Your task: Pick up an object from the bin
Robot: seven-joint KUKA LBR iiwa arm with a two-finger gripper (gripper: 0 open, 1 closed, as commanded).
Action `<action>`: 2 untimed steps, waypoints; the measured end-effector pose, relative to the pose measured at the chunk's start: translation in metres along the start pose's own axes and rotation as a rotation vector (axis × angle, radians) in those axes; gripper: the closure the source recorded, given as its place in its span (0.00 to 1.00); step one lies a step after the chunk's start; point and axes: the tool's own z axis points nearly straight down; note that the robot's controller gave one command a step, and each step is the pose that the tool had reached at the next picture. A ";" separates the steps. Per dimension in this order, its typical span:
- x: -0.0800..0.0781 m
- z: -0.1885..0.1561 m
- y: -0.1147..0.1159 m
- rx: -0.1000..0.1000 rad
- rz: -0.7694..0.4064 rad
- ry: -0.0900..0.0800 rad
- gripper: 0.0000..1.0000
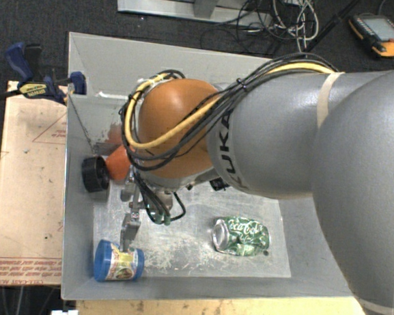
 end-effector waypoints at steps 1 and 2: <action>-0.002 -0.003 -0.001 -0.001 0.003 -0.007 0.00; 0.036 0.044 0.009 -0.001 -0.270 -0.015 1.00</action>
Offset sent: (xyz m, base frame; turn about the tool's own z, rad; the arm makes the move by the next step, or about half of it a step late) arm -0.0414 0.0076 -0.0546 -0.2734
